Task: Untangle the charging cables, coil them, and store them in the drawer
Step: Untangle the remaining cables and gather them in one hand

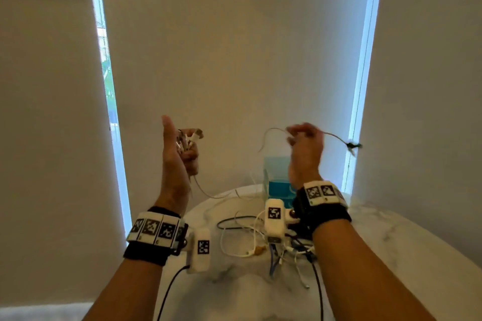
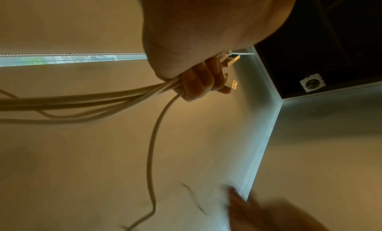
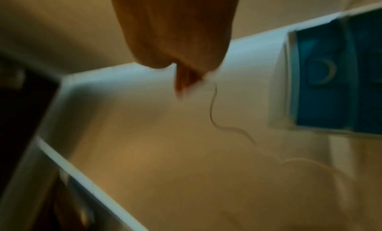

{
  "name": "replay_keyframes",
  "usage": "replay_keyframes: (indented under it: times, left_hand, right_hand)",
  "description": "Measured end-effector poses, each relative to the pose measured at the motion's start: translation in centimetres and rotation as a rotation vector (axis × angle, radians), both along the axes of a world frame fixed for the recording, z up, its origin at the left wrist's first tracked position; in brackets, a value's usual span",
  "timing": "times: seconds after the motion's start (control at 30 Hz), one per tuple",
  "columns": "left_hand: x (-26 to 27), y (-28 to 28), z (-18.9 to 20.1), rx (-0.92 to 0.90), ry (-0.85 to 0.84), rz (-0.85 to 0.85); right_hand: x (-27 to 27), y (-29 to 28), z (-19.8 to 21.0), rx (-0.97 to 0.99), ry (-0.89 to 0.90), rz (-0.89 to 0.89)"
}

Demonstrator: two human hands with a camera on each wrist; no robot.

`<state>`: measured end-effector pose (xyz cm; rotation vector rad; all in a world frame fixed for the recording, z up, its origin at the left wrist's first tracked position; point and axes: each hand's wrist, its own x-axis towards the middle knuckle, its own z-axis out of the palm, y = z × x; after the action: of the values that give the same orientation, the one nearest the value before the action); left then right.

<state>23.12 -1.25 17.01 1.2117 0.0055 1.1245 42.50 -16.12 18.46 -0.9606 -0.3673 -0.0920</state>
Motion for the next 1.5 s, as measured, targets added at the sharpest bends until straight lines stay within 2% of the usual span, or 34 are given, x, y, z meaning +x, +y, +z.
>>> replay_keyframes:
  times: [0.07,0.1,0.13,0.2,0.27,0.37,0.5,0.6,0.73,0.87,1.13,1.33,1.5]
  left_hand:
    - [-0.2,-0.4,-0.1,0.023,0.032,0.003]
    - [-0.2,-0.4,-0.3,0.015,0.052,-0.016]
    - [-0.2,-0.2,-0.6,-0.001,0.075,-0.043]
    - [-0.1,0.1,-1.3,-0.024,0.141,-0.097]
    - [0.4,0.1,-2.4,-0.015,0.253,-0.143]
    - [2.2,-1.2,-3.6,0.057,0.481,-0.226]
    - [4.4,-4.1,-5.3,0.23,0.781,-0.38]
    - [5.4,-5.4,-6.8,0.315,0.877,-0.456]
    - [6.5,-5.7,-7.5,0.312,0.914,-0.431]
    - [7.1,-5.7,-7.6,0.347,0.883,-0.341]
    - [8.1,-6.1,-8.7,0.367,0.935,-0.254]
    - [8.4,-6.9,-8.7,0.365,0.921,-0.295]
    - [8.8,-5.6,-9.2,0.486,0.876,-0.26]
  right_hand:
    - [-4.1,4.0,0.4,-0.545,-0.298,0.463]
    - [-5.1,4.5,0.0,-0.677,-0.396,0.518]
    - [-5.2,4.3,-0.6,-0.699,-0.445,0.488]
    - [-5.2,2.0,-1.5,-0.588,-0.356,0.499]
    - [-4.8,-0.9,-3.9,-0.464,-0.172,0.568]
    - [-5.1,-3.4,-8.3,-0.37,-0.045,0.484]
    - [-6.0,-3.8,-12.9,-0.28,-0.034,0.424]
    - [-7.0,-3.9,-14.8,-0.266,-0.101,0.363]
    - [-6.8,-3.9,-15.8,-0.232,-0.114,0.263]
    - [-6.7,-3.9,-16.0,-0.189,-0.092,0.27]
    - [-6.6,-3.4,-17.4,-0.263,-0.182,0.088]
    - [-6.6,-3.3,-17.4,-0.268,-0.193,0.088]
    - [-7.1,-3.4,-17.0,-0.228,-0.198,0.146]
